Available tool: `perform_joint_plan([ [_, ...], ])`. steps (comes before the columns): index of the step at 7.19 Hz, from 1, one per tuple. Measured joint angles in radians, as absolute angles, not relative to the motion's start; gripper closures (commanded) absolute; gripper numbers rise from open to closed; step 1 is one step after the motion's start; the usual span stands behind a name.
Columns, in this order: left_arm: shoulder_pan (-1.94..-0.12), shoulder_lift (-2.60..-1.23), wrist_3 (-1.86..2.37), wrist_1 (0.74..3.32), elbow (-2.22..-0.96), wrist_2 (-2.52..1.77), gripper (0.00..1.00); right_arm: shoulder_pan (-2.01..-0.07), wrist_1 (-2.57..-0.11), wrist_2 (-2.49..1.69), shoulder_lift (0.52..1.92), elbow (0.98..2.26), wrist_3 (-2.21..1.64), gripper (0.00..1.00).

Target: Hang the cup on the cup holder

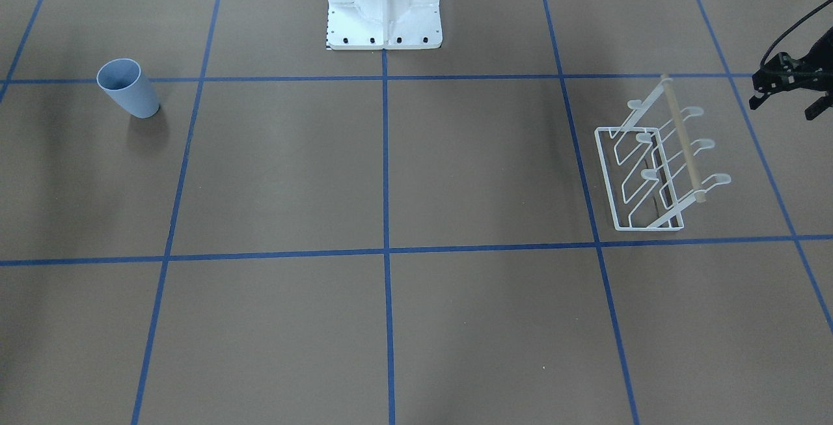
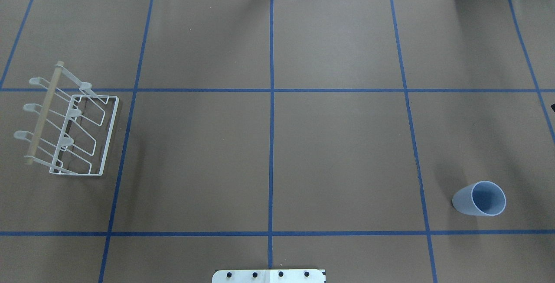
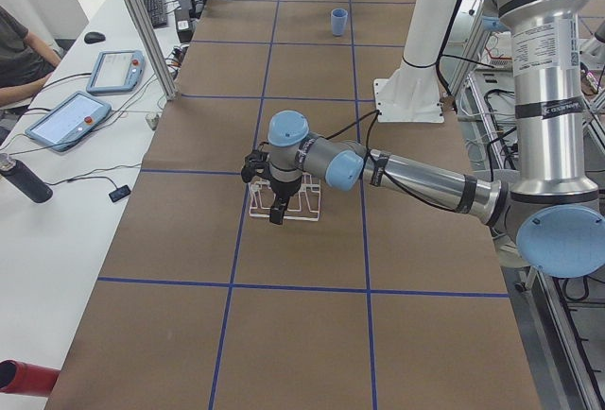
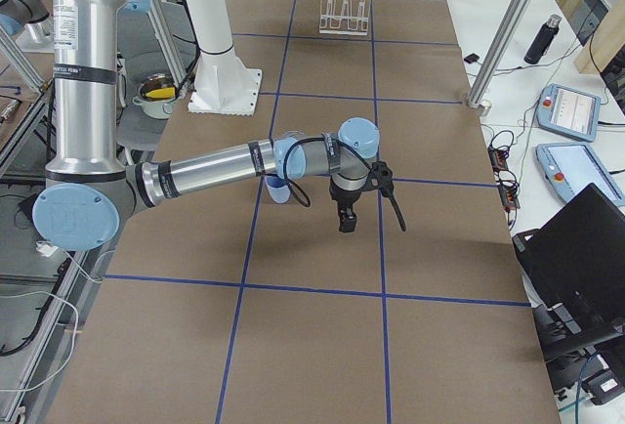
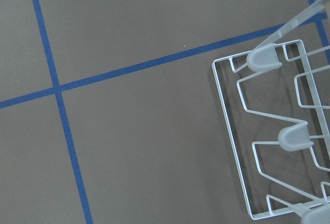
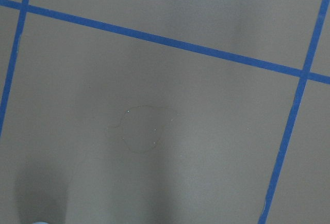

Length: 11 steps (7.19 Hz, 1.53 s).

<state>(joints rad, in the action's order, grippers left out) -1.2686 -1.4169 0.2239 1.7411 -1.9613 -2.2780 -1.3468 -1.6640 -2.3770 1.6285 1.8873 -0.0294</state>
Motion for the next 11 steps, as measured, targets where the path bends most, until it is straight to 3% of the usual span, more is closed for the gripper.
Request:
perform_joint_plan([
  [8, -1.271, -1.411, 0.224, 1.738, -1.983, -2.267, 0.02, -1.327, -1.540, -2.406, 1.644, 1.871, -0.040, 0.00],
  [11, -1.274, -1.410, 0.225, 1.738, -1.986, -2.268, 0.02, -1.274, -1.531, -2.413, 1.653, 1.921, -0.134, 0.00],
])
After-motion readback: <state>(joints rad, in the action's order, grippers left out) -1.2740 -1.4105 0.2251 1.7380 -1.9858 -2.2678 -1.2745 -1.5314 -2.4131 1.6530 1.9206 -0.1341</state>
